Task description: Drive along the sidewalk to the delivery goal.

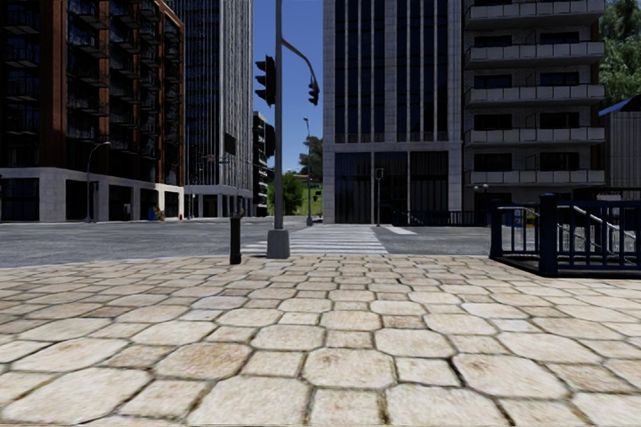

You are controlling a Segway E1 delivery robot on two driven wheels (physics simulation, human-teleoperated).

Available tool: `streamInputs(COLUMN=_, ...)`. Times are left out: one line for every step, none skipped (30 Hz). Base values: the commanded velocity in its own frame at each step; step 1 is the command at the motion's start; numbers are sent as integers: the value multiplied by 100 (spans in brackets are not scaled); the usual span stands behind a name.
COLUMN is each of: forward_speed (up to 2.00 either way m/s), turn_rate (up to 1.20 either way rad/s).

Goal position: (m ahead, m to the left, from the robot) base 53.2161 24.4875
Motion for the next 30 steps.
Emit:
streamInputs(forward_speed=200, turn_rate=-22)
streamInputs(forward_speed=200, turn_rate=-22)
streamInputs(forward_speed=200, turn_rate=-22)
streamInputs(forward_speed=200, turn_rate=-22)
streamInputs(forward_speed=200, turn_rate=-22)
streamInputs(forward_speed=200, turn_rate=-22)
streamInputs(forward_speed=200, turn_rate=-22)
streamInputs(forward_speed=200, turn_rate=-22)
streamInputs(forward_speed=200, turn_rate=-22)
streamInputs(forward_speed=200, turn_rate=-22)
streamInputs(forward_speed=200, turn_rate=-22)
streamInputs(forward_speed=200, turn_rate=-22)
streamInputs(forward_speed=200, turn_rate=-22)
streamInputs(forward_speed=200, turn_rate=-22)
streamInputs(forward_speed=200, turn_rate=-22)
streamInputs(forward_speed=200, turn_rate=-22)
streamInputs(forward_speed=200, turn_rate=-22)
streamInputs(forward_speed=200, turn_rate=-22)
streamInputs(forward_speed=200, turn_rate=-22)
streamInputs(forward_speed=200, turn_rate=-22)
streamInputs(forward_speed=200, turn_rate=-22)
streamInputs(forward_speed=200, turn_rate=-22)
streamInputs(forward_speed=200, turn_rate=-22)
streamInputs(forward_speed=200, turn_rate=-22)
streamInputs(forward_speed=200, turn_rate=-22)
streamInputs(forward_speed=200, turn_rate=-22)
streamInputs(forward_speed=200, turn_rate=-22)
streamInputs(forward_speed=200, turn_rate=-13)
streamInputs(forward_speed=200, turn_rate=0)
streamInputs(forward_speed=200, turn_rate=0)
